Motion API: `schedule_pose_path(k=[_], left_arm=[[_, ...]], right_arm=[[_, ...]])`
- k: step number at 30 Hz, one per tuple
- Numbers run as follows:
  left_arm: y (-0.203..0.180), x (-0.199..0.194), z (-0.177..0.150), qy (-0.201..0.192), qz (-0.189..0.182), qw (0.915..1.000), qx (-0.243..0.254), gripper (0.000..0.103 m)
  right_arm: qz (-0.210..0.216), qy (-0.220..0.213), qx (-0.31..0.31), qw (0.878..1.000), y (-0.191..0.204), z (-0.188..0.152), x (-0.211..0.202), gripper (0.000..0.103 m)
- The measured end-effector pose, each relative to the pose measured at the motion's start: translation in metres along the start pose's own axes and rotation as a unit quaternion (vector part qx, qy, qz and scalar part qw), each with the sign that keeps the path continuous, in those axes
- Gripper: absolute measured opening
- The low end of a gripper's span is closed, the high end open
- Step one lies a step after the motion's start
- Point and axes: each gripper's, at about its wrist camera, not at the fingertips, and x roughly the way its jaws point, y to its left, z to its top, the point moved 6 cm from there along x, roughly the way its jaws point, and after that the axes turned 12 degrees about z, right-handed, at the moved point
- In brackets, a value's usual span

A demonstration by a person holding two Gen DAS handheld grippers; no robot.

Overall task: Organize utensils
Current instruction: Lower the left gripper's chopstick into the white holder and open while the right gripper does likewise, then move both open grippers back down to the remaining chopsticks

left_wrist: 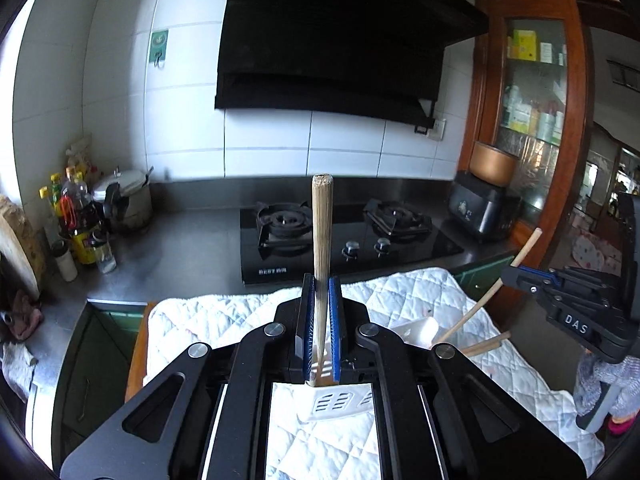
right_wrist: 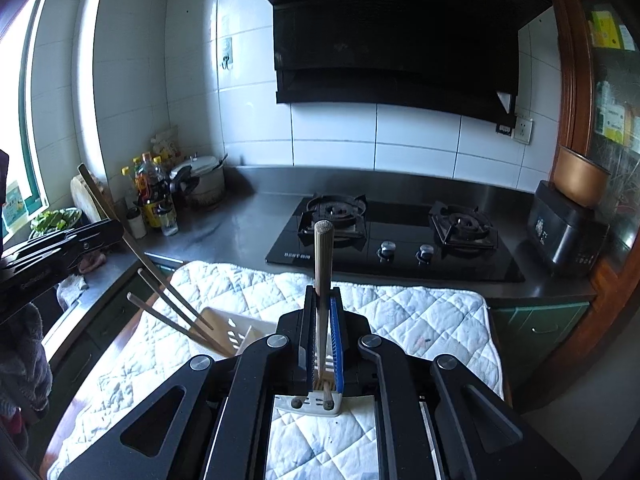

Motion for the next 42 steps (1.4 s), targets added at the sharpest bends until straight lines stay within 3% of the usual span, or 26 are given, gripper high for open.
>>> schedule_pose_path(k=[5,14,19,21,23,25,31,42], left_arm=[[0.005,0.021,-0.018,0.033,-0.007,0.9994,-0.004,0.006],[0.008,0.031,-0.031,0.050,-0.012,0.9986,-0.006,0.009],[0.013,0.015,-0.028,0.039,-0.013,0.9991,-0.013,0.010],[0.016,0.002,-0.028,0.032,-0.012,0.9993,-0.017,0.016],[0.019,-0.012,-0.031,0.023,-0.010,0.9995,-0.020,0.036],[0.019,-0.026,-0.037,0.019,-0.009,0.9997,-0.016,0.036],[0.018,-0.061,-0.080,0.029,-0.005,0.9995,-0.007,0.053],[0.015,-0.084,-0.195,0.089,-0.005,0.9960,-0.006,0.053]], right_arm=[[0.002,0.024,0.006,1.000,-0.003,-0.015,0.016,0.007],[0.004,0.035,0.013,0.999,-0.004,-0.026,0.025,0.009],[0.002,0.019,0.014,1.000,-0.001,-0.027,0.008,0.027],[0.002,0.009,0.011,1.000,0.003,-0.028,-0.005,0.030],[0.003,0.000,0.009,1.000,0.007,-0.032,-0.019,0.034],[0.005,-0.007,0.006,1.000,0.011,-0.039,-0.034,0.037],[0.019,-0.002,-0.002,1.000,0.031,-0.084,-0.063,0.043],[0.035,0.069,-0.016,0.997,0.078,-0.213,-0.064,0.043]])
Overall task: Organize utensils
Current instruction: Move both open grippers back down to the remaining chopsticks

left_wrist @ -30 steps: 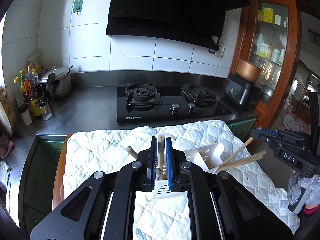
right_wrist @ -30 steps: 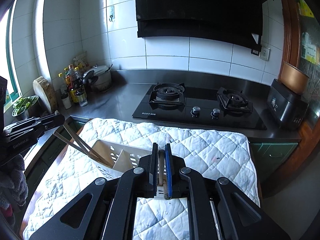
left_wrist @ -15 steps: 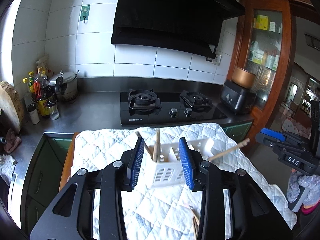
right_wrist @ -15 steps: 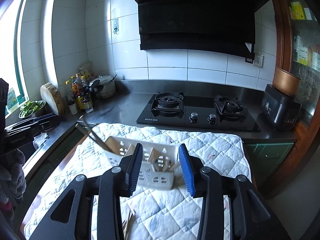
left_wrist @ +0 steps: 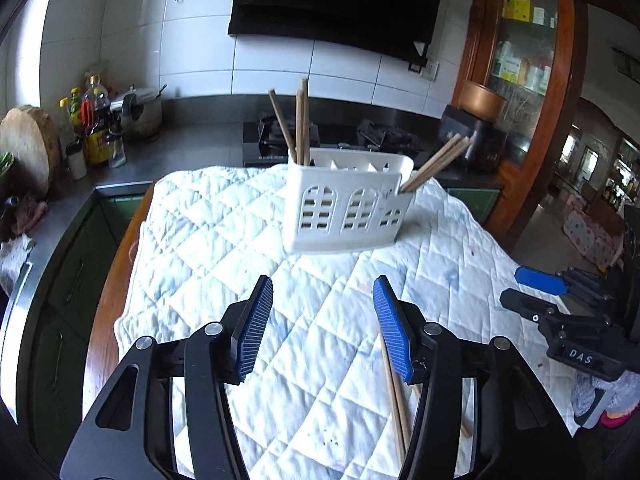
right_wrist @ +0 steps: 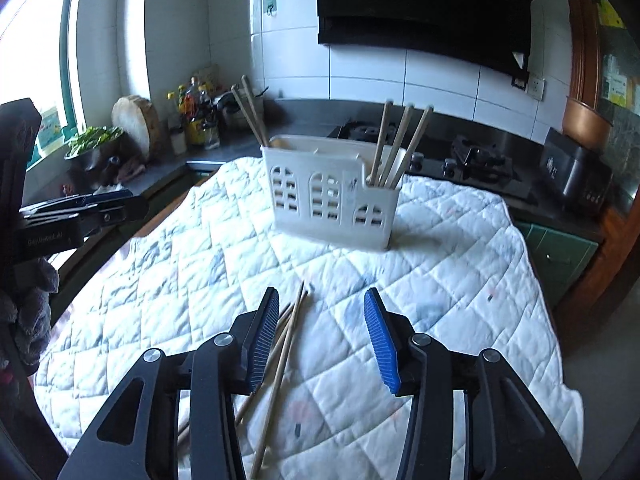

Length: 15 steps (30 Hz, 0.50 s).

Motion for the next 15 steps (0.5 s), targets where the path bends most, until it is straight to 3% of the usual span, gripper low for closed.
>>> schedule_pose_path(k=[6,15], left_arm=[[0.005,0.006,-0.050,0.027,0.040,0.9988,0.008,0.056],[0.012,0.007,-0.097,0.062,0.040,0.9972,-0.013,0.056]], right_arm=[[0.010,0.029,0.012,0.999,0.021,-0.057,0.015,0.043],[0.019,0.058,0.038,0.997,0.034,-0.100,0.035,0.031]])
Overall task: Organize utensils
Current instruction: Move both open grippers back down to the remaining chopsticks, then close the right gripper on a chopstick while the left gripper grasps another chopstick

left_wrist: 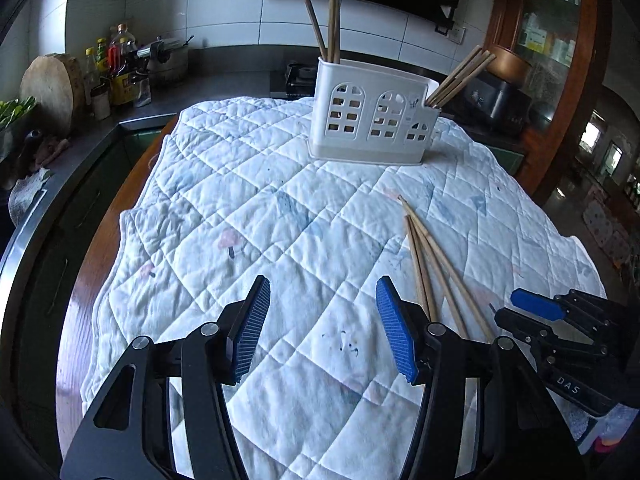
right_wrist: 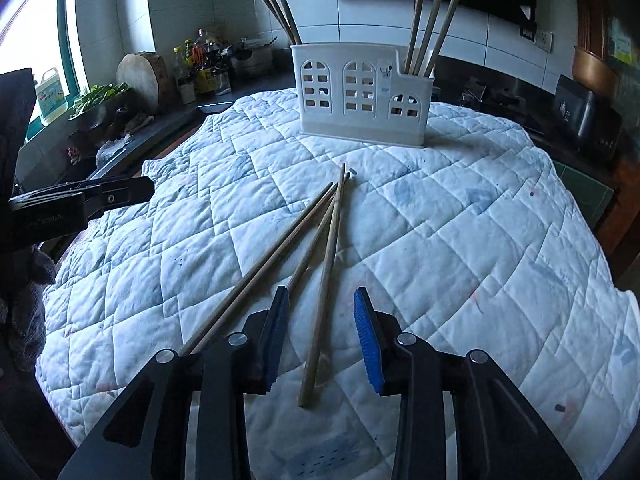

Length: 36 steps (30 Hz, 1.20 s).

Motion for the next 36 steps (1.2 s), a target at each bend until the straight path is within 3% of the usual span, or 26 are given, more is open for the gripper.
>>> schedule_pose_path(k=[9,17,25,36], left_arm=[[0.001,0.003,-0.030,0.025,0.000,0.9997,-0.008,0.056],[-0.021,0.003,-0.051,0.046,-0.023,0.9986,0.016,0.056],[-0.046,0.007,-0.064,0.071,-0.049,0.9958,0.031,0.056],[-0.065,0.016,-0.066,0.085,-0.034,0.9941,0.058,0.056]], right_arm=[[0.002,0.015,0.021,1.000,-0.003,-0.010,0.017,0.019],[-0.002,0.023,0.034,0.999,-0.009,-0.014,0.024,0.009],[-0.011,0.015,0.042,0.999,-0.018,-0.015,0.015,0.007],[-0.002,0.006,0.057,0.998,-0.026,-0.022,0.005,0.007]])
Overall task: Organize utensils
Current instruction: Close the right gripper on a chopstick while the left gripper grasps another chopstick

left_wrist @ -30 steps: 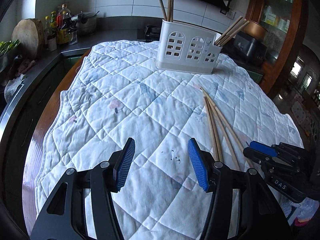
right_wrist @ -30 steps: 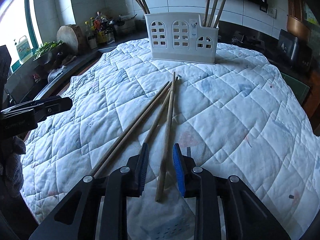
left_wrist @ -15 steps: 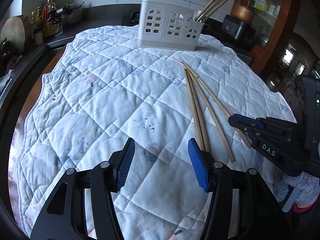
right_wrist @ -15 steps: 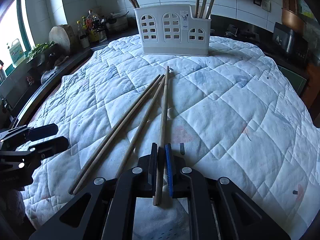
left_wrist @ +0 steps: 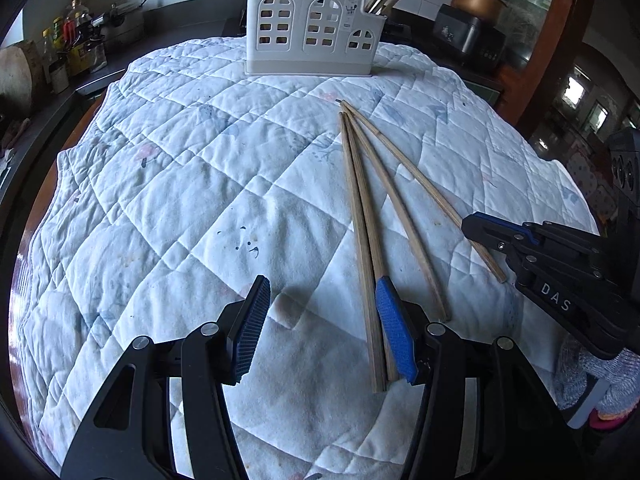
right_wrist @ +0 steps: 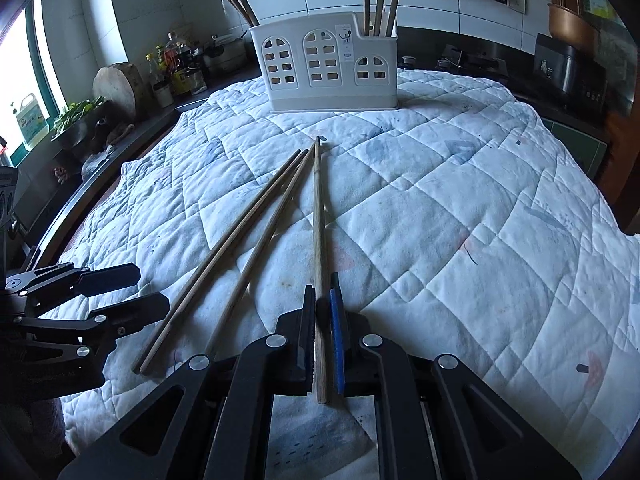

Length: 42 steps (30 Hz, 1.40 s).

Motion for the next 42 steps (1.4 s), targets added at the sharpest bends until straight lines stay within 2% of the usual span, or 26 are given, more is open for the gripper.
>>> schedule_pose_path(k=[15,17,18,27,30,36,42], left_arm=[[-0.006,0.005,0.000,0.003,0.025,0.9996,0.009,0.054],[-0.011,0.003,-0.001,0.002,0.023,0.9996,0.015,0.043],[-0.013,0.003,-0.001,0.001,0.022,0.9996,0.018,0.041],[-0.018,0.009,-0.001,-0.001,0.039,0.9986,0.035,0.038],[-0.016,0.009,0.000,0.000,0.040,0.9985,0.037,0.032],[-0.011,0.007,0.000,0.004,0.026,0.9993,0.027,0.018],[-0.016,0.010,0.000,0.011,0.013,0.9992,0.036,0.017]], right_arm=[[0.015,-0.004,0.012,1.000,-0.004,-0.004,-0.003,0.007],[0.015,-0.004,0.012,1.000,-0.004,-0.004,-0.003,0.007],[0.015,-0.003,0.012,1.000,-0.004,-0.005,-0.003,0.007],[0.017,-0.002,0.013,1.000,-0.004,-0.005,-0.002,0.007],[0.017,-0.002,0.013,1.000,-0.005,-0.005,-0.002,0.007],[0.018,-0.002,0.014,1.000,-0.004,-0.006,-0.002,0.007],[0.018,-0.002,0.014,1.000,-0.005,-0.005,-0.001,0.008]])
